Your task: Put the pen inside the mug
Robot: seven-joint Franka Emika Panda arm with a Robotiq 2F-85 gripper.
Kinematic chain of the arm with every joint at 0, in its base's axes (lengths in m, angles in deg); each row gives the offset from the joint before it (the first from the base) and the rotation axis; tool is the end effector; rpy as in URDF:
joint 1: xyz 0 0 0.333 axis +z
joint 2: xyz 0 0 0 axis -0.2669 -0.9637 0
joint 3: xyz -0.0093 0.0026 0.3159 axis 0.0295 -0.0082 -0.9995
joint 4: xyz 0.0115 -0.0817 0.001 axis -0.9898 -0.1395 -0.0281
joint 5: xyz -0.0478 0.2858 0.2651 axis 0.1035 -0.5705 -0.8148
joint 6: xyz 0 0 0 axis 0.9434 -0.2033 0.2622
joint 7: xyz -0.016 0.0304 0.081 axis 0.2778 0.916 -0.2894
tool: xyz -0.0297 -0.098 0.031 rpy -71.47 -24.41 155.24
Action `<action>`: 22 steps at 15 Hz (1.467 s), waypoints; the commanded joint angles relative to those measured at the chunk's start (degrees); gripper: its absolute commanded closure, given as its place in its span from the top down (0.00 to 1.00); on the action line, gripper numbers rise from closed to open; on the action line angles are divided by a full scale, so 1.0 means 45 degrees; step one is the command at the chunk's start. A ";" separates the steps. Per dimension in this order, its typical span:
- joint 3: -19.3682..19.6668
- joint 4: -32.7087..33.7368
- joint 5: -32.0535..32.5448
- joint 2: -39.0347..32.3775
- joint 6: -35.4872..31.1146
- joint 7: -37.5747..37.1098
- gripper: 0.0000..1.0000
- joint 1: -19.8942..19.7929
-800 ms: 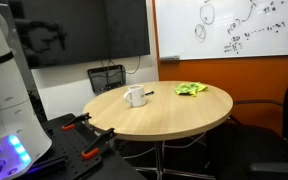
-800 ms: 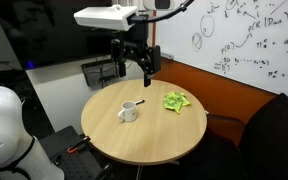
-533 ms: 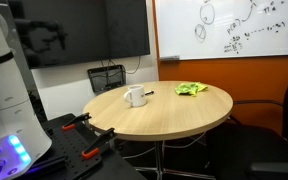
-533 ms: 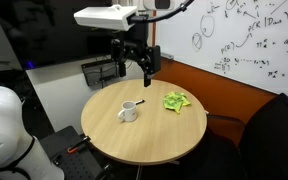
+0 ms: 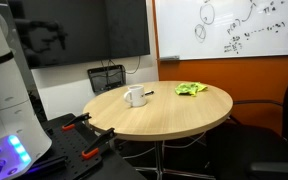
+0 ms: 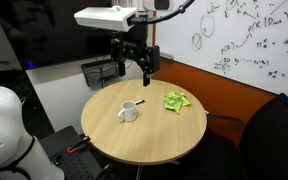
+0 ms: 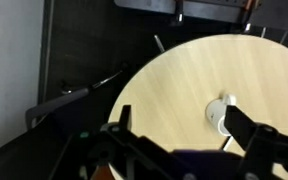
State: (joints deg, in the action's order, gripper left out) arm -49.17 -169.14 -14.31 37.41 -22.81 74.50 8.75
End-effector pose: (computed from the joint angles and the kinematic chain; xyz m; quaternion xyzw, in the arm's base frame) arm 0.3098 -0.1786 0.5603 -0.9981 -0.0588 -0.0151 0.0042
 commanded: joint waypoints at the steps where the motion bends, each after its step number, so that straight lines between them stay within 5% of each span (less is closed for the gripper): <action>1: -0.0850 -0.0169 -0.1098 -0.0611 -0.0258 -0.2281 1.00 0.0242; 5: -0.2718 -0.0739 -0.2944 -0.2078 -0.3451 -0.5416 1.00 0.1096; 10: -0.4647 -0.0381 -0.3041 -0.5192 -0.7323 -0.8122 1.00 0.1698; 17: -0.5538 0.0855 -0.2082 -0.8643 -0.8951 -0.9529 1.00 0.2377; 22: -0.5395 0.0871 -0.2305 -0.8732 -0.8893 -0.9289 1.00 0.2514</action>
State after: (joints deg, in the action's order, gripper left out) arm -74.17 -165.27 -24.65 -1.90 -62.93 32.65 19.35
